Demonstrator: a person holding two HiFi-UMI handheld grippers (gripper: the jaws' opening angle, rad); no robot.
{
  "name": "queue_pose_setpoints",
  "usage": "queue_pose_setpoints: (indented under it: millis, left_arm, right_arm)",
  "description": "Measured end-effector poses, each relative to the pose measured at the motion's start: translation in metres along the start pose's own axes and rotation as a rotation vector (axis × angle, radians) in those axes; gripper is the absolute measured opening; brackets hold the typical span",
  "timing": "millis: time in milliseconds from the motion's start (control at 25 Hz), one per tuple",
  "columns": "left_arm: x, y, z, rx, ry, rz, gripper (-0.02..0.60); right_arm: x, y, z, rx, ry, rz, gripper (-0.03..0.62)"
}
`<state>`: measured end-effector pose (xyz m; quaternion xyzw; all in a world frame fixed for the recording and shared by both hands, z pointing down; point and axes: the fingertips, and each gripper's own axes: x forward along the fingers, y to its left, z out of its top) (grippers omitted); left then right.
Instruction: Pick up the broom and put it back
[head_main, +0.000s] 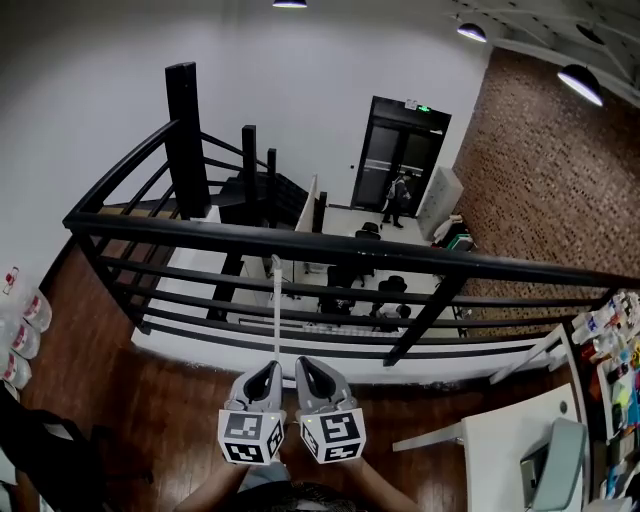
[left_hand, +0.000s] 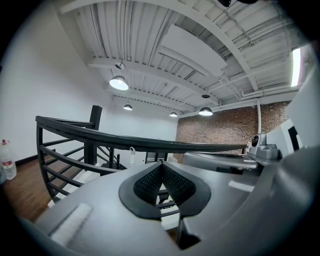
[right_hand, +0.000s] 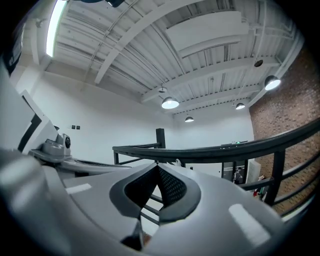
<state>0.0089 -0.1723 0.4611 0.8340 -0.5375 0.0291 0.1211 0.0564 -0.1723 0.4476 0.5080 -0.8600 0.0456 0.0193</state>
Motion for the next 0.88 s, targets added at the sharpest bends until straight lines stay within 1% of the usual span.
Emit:
queue_pose_setpoints:
  millis: [160,320,560,880]
  left_arm:
    - [-0.02,-0.023,-0.005,0.008,-0.002,0.014,0.005]
    - [-0.037,-0.037,-0.011,0.008,-0.004,0.025,0.005]
    - [-0.054,-0.048,-0.017,0.01,0.0,0.036,0.005]
    - [-0.064,-0.067,-0.022,0.011,0.003,0.026,0.005]
  right_arm:
    - [-0.03,0.002,-0.001,0.007,-0.01,0.016,0.0]
    - [-0.051,0.006,-0.005,0.018,-0.009,0.03,0.0]
    - [-0.068,0.016,-0.007,0.02,-0.012,0.052,0.0]
    - [-0.089,0.015,-0.007,0.028,-0.009,0.051,0.0]
